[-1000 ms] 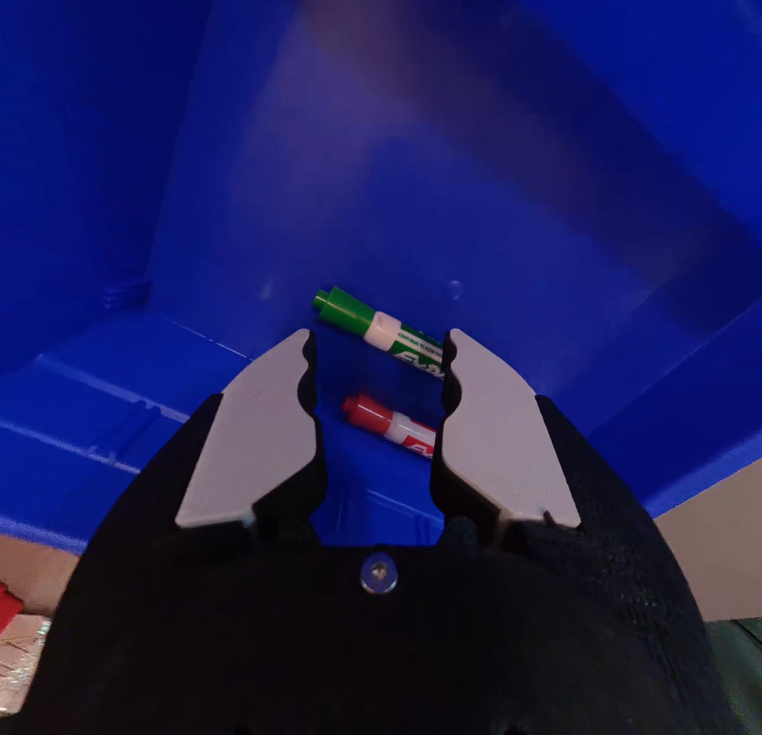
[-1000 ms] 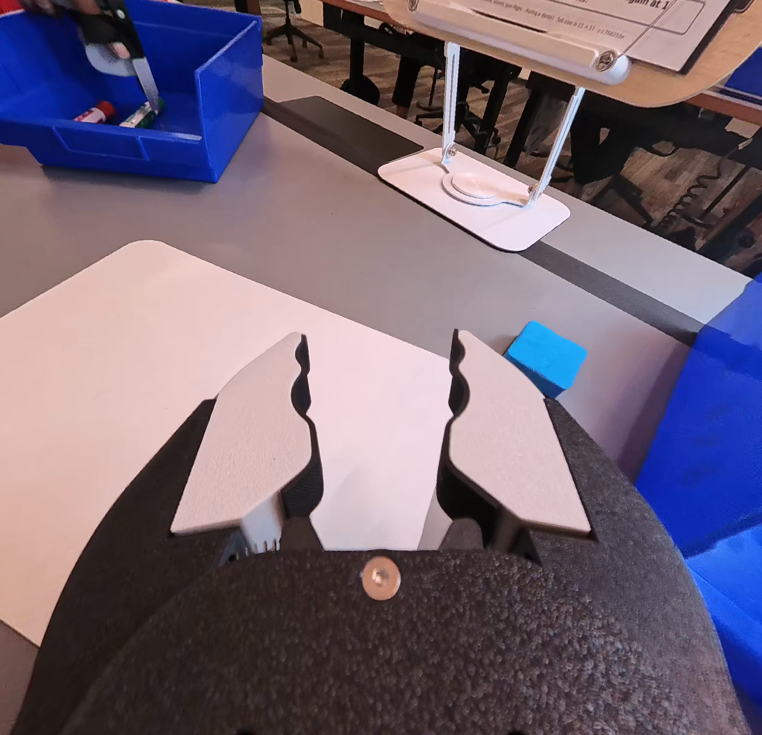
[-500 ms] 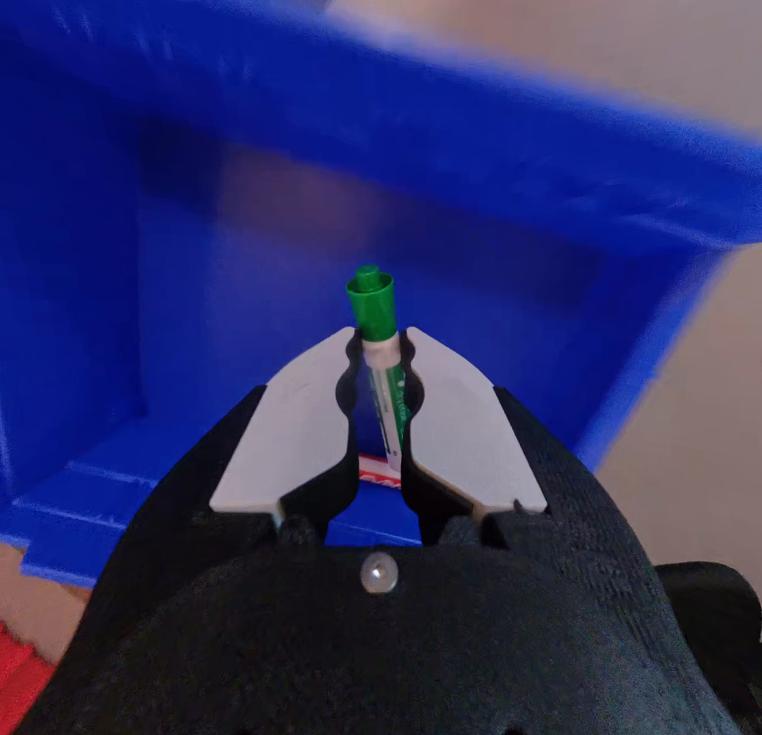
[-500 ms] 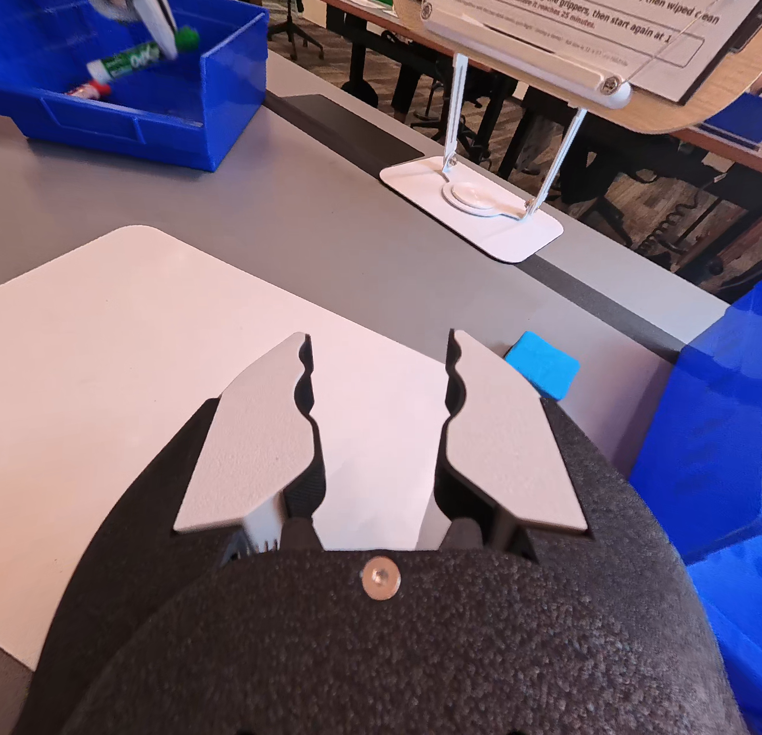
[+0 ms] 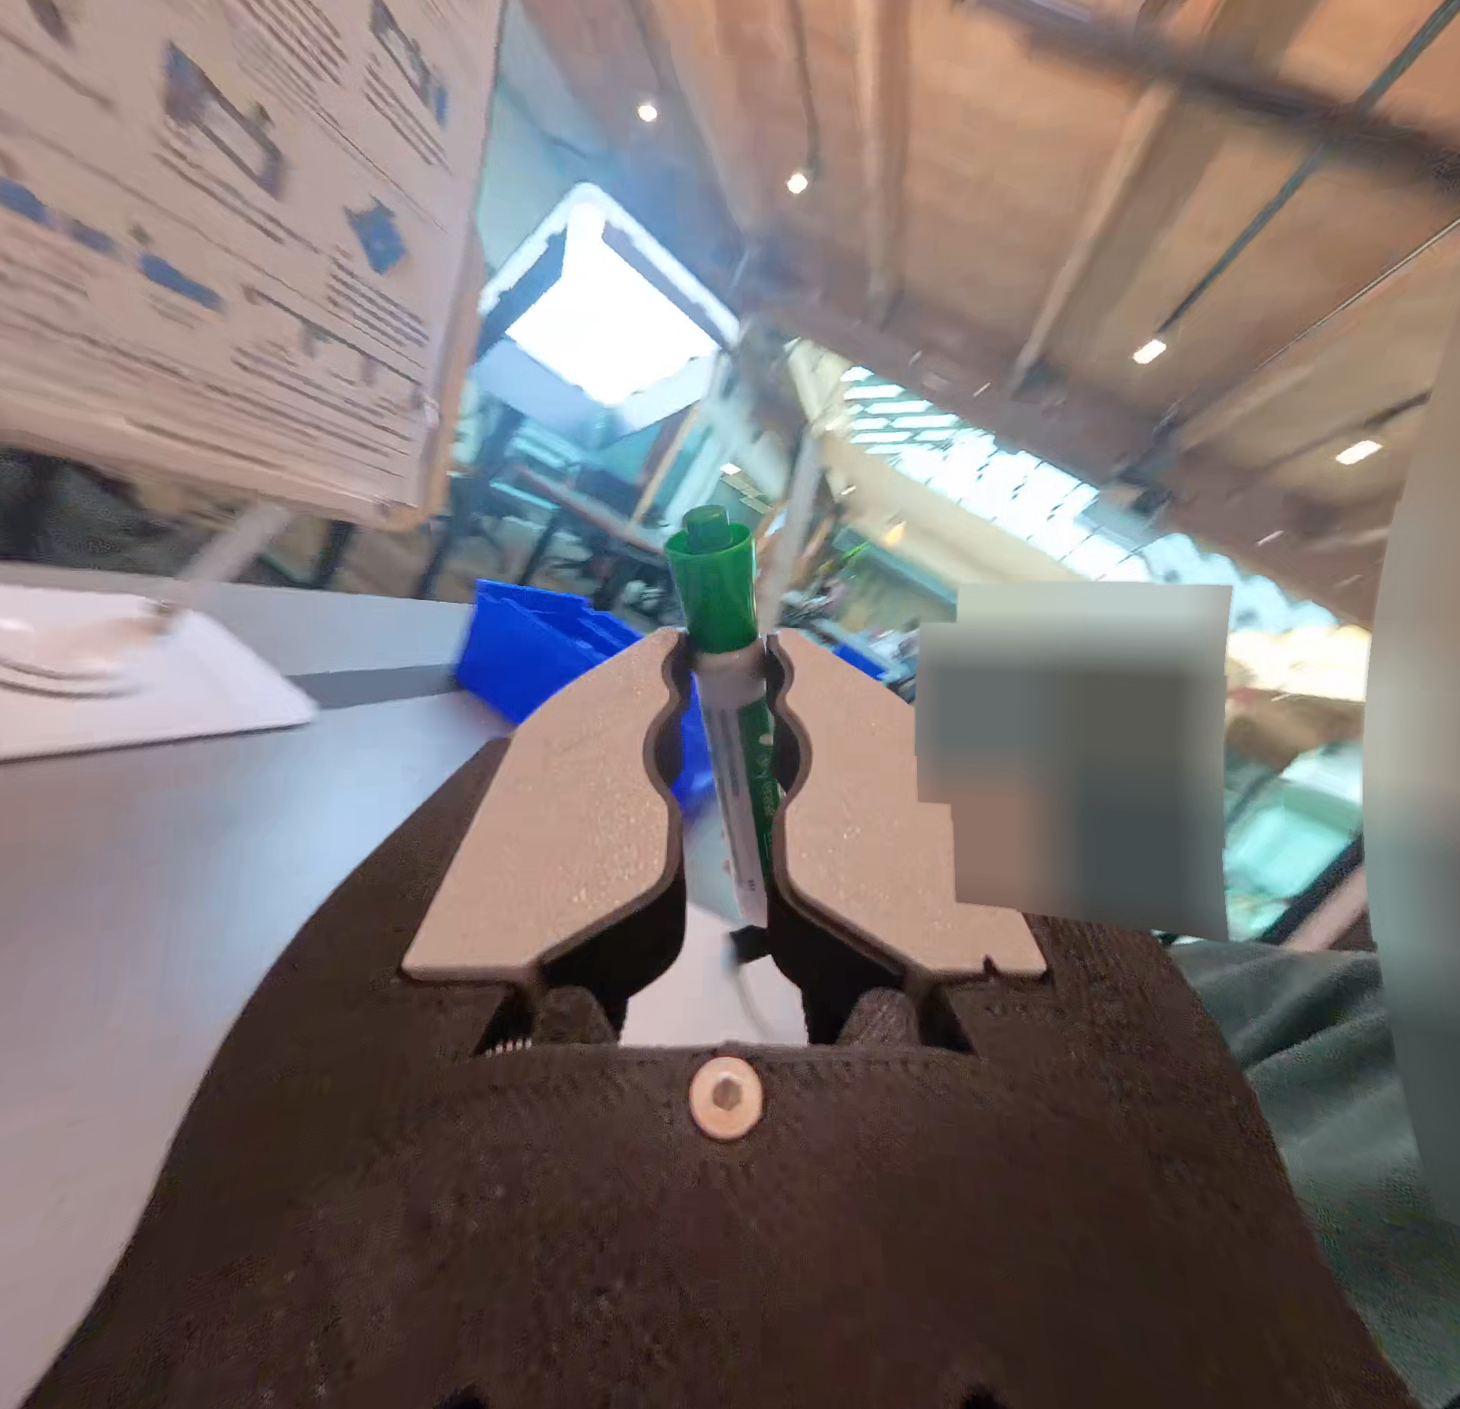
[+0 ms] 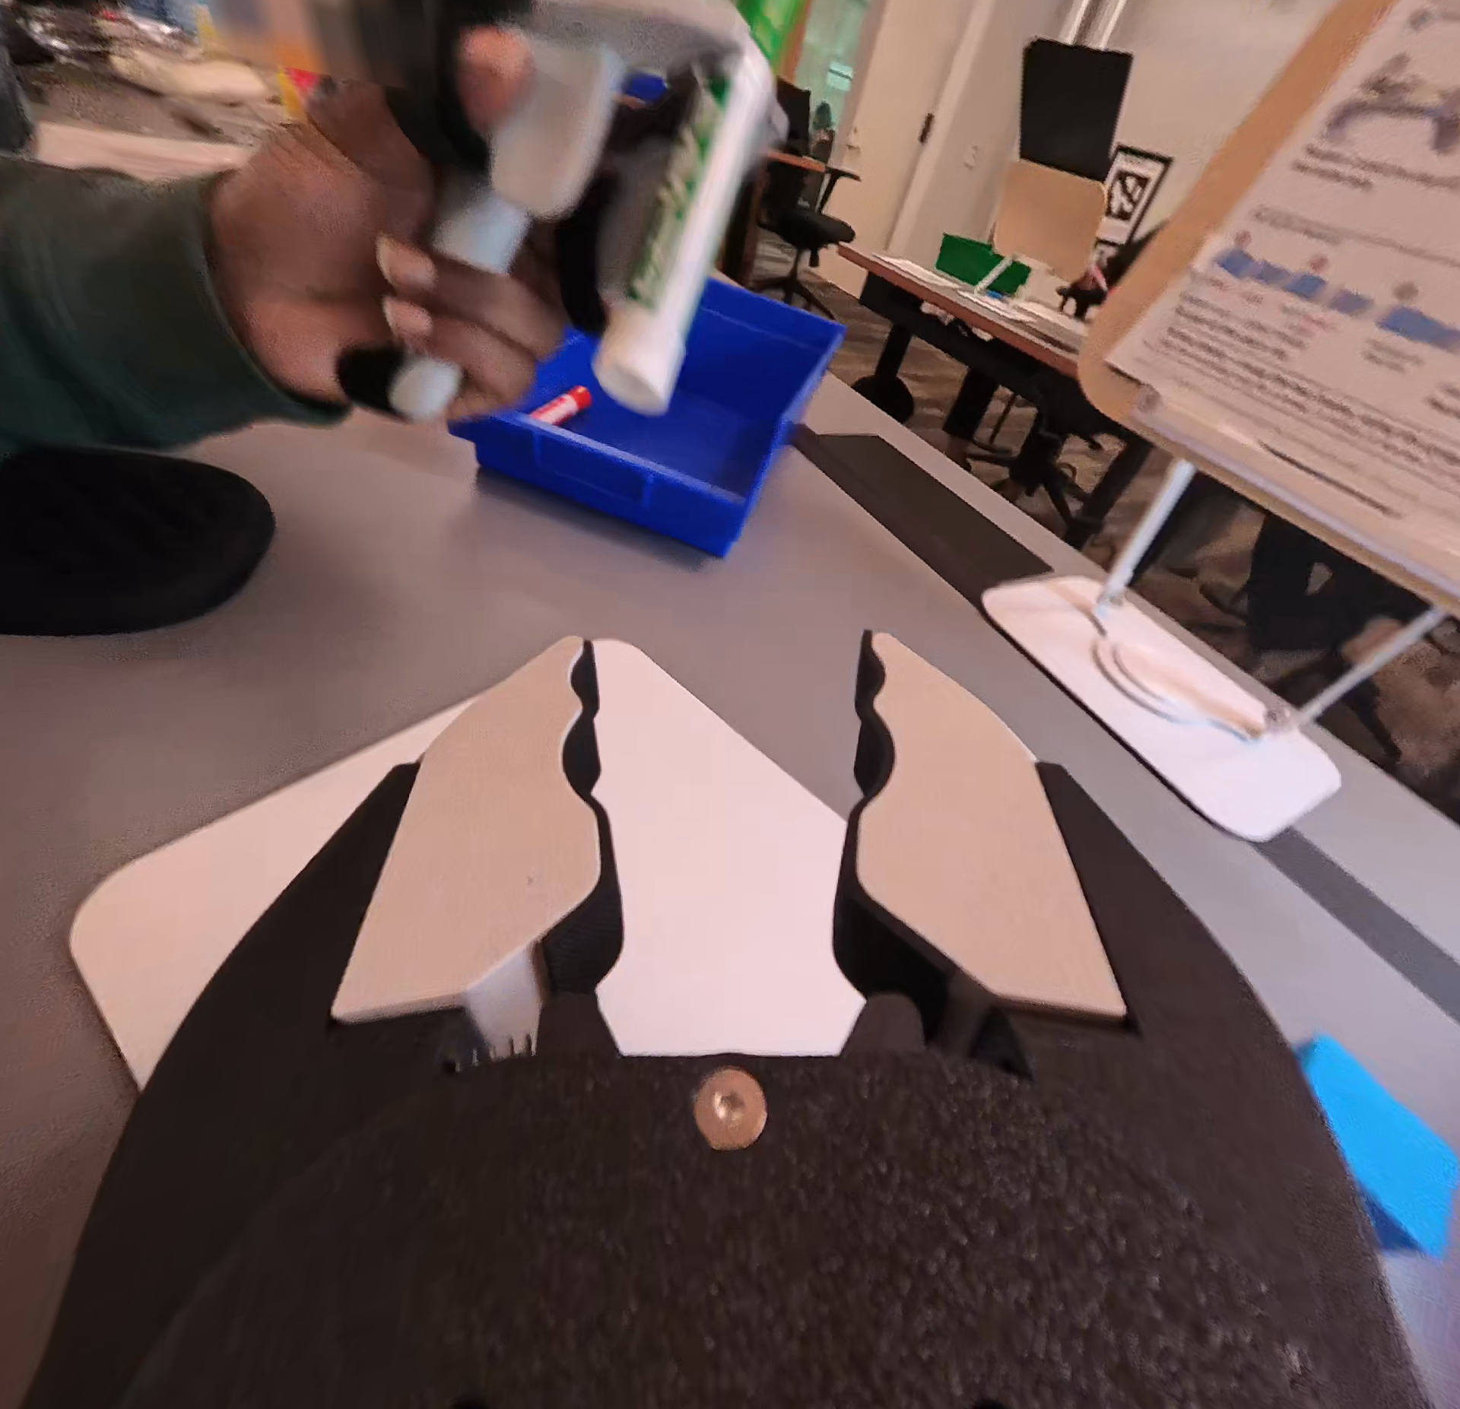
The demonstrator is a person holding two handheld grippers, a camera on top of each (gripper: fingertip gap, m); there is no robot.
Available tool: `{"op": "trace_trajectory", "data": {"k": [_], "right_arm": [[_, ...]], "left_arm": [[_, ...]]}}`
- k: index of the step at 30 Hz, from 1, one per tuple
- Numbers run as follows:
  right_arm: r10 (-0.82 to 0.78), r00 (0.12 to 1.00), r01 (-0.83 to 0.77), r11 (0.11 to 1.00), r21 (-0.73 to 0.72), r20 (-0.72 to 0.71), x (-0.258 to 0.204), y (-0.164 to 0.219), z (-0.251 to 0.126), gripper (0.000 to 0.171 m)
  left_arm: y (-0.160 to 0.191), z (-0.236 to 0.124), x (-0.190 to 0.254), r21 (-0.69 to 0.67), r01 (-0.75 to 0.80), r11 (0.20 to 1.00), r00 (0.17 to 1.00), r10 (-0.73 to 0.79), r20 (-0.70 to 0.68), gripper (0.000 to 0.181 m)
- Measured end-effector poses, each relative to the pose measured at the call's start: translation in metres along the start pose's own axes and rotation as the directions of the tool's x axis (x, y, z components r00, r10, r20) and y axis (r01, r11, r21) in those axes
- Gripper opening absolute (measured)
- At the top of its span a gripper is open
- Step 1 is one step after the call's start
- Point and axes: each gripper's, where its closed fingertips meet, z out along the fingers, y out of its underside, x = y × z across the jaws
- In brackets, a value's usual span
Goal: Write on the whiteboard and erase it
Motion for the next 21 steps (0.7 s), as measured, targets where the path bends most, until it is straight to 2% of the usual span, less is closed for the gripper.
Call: {"op": "trace_trajectory", "data": {"k": [3, 6, 9, 11, 14, 18, 21], "right_arm": [[-0.067, 0.998, 0.066, 0.997, 0.027, 0.004, -0.022, -0.016, 0.022, 0.063], [-0.123, 0.991, 0.124, 0.992, 0.017, -0.044, -0.022, -0.017, 0.038, 0.06], [-0.15, 0.981, 0.16, 0.984, 0.072, -0.124, -0.003, -0.023, 0.029, 0.045], [-0.116, 0.978, 0.139, 0.982, 0.126, -0.171, 0.016, -0.03, 0.016, 0.043], [-0.111, 0.987, 0.127, 0.982, 0.138, -0.117, 0.018, -0.027, 0.013, 0.045], [-0.177, 0.983, 0.181, 0.976, 0.121, -0.046, -0.005, -0.012, 0.023, 0.045], [-0.207, 0.978, 0.209, 0.971, 0.12, -0.032, -0.015, -0.011, 0.029, 0.039]], "left_arm": [[0.03, 0.008, 0.003, 0.02, 0.172, 0.985, 0.982, -0.17, -0.085, 0.018], [0.054, 0.01, 0.002, 0.023, 0.322, 0.946, 0.938, -0.316, -0.14, 0.018], [0.063, 0.006, -0.006, 0.014, 0.369, 0.929, 0.921, -0.364, -0.14, 0.018], [0.067, 0.003, -0.01, -0.016, 0.361, 0.932, 0.924, -0.36, -0.13, 0.017], [0.074, 0.003, -0.01, -0.059, 0.411, 0.91, 0.896, -0.415, -0.158, 0.017], [0.092, 0.008, -0.007, -0.103, 0.479, 0.872, 0.854, -0.49, -0.176, 0.018], [0.109, 0.011, 0.001, -0.137, 0.534, 0.835, 0.815, -0.551, -0.182, 0.017]]}}
